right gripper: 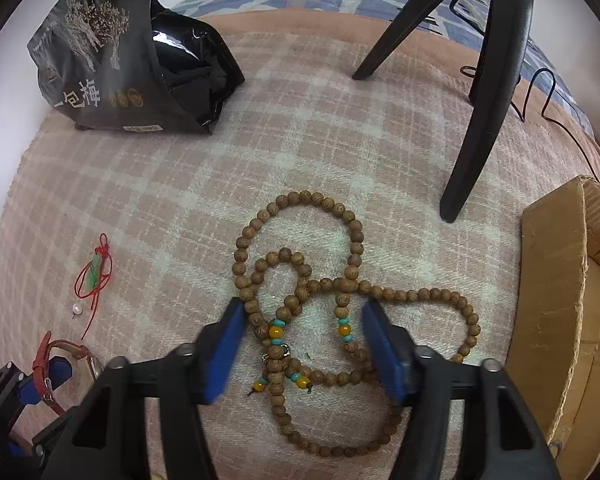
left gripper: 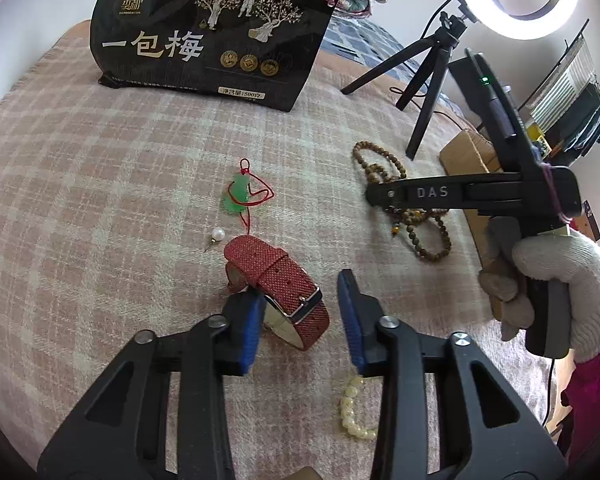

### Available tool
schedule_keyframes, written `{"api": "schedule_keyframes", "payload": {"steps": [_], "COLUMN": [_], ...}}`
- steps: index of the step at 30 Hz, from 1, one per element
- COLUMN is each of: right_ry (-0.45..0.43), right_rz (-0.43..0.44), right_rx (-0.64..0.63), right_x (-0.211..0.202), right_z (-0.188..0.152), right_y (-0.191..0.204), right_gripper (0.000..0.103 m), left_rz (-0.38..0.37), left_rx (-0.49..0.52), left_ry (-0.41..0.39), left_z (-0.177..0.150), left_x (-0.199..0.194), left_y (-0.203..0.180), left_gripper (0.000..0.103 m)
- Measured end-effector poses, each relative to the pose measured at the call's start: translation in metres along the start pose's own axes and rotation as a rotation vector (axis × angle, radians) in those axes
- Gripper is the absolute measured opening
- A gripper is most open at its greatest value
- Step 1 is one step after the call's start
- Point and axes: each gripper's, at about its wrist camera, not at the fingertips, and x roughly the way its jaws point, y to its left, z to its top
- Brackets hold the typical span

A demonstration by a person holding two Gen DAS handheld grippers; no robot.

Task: Organize jewelry
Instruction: 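Grasp the red-strap watch with the left tool while the right tool grips the wooden beads, then carry the watch and wooden bead strand over the box with both tools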

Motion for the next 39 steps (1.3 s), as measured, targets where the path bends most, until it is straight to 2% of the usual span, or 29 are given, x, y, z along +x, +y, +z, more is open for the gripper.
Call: {"api": "schedule_keyframes", "payload": {"steps": [4,8,16,29,39], "right_ry": [-0.01,-0.024,-0.07,-0.156,-0.242], "right_rz": [0.009,0.004,0.021,0.05,0.084], "right_rx": [-0.016,-0.021,0.002,0.012,0.01], "right_x": [-0.001,-0.004,-0.029,-0.092,-0.143], "right_z": [-0.001,-0.008,-0.025,-0.047,-0.063], "right_y": [0.001,0.003,-0.006,-0.004,-0.007], "right_gripper": [0.027,0.011,0.011,0.011,0.011], "left_rz": [-0.004,0.006,0.029,0.039,0.008], "left_rx": [-0.001,0.013,0.035,0.052,0.106], "left_ry": [-0.002,-0.009,-0.029,-0.062,-0.103], "left_z": [-0.001,-0.002,-0.004,-0.006,-0.009], "left_x": [0.0,-0.003,-0.014,-0.039,-0.073], "left_y": [0.0,-0.001,0.003,-0.001,-0.031], "left_gripper": [0.017,0.014,0.006,0.005,0.005]}}
